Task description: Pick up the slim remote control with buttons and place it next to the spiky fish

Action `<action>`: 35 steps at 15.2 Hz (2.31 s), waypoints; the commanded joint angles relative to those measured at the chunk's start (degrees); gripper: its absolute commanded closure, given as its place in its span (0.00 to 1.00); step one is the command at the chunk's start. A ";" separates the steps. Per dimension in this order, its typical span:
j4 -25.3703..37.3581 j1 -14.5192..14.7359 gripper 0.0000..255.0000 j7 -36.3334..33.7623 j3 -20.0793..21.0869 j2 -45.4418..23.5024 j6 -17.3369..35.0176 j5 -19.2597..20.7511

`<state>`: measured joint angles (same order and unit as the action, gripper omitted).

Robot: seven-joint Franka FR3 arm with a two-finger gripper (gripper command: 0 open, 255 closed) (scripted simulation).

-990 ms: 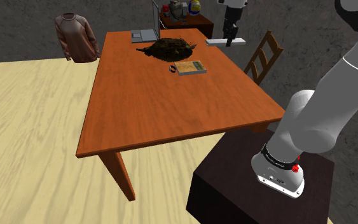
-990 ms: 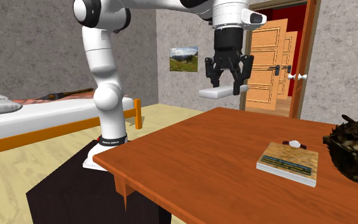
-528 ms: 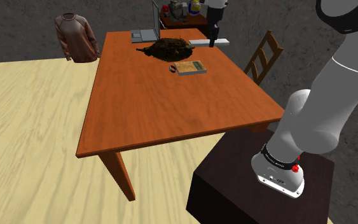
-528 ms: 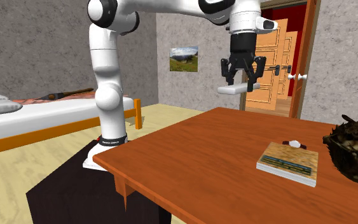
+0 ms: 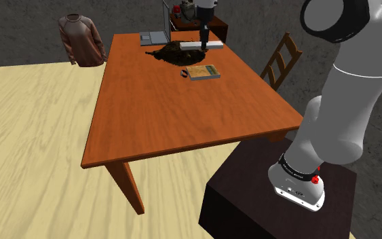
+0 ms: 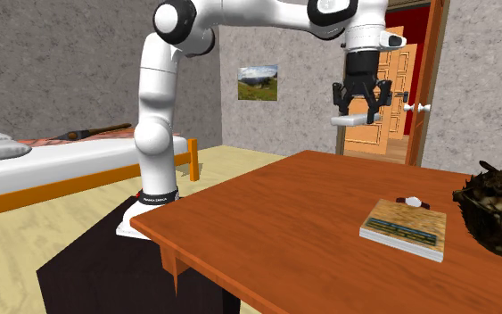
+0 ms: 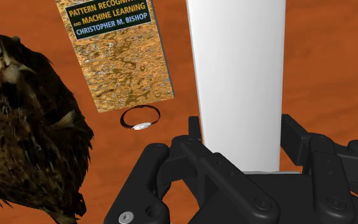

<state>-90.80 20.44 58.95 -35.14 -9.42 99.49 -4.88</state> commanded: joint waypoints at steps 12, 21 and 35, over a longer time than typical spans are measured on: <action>15.20 0.11 1.00 -5.02 3.58 -14.79 -2.11 -6.97; 7.92 1.08 1.00 -4.70 3.80 -14.62 4.91 -7.07; -0.10 1.41 1.00 -3.67 4.62 -16.69 14.64 -8.54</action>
<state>-90.39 21.86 55.16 -30.57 -26.00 113.49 -13.31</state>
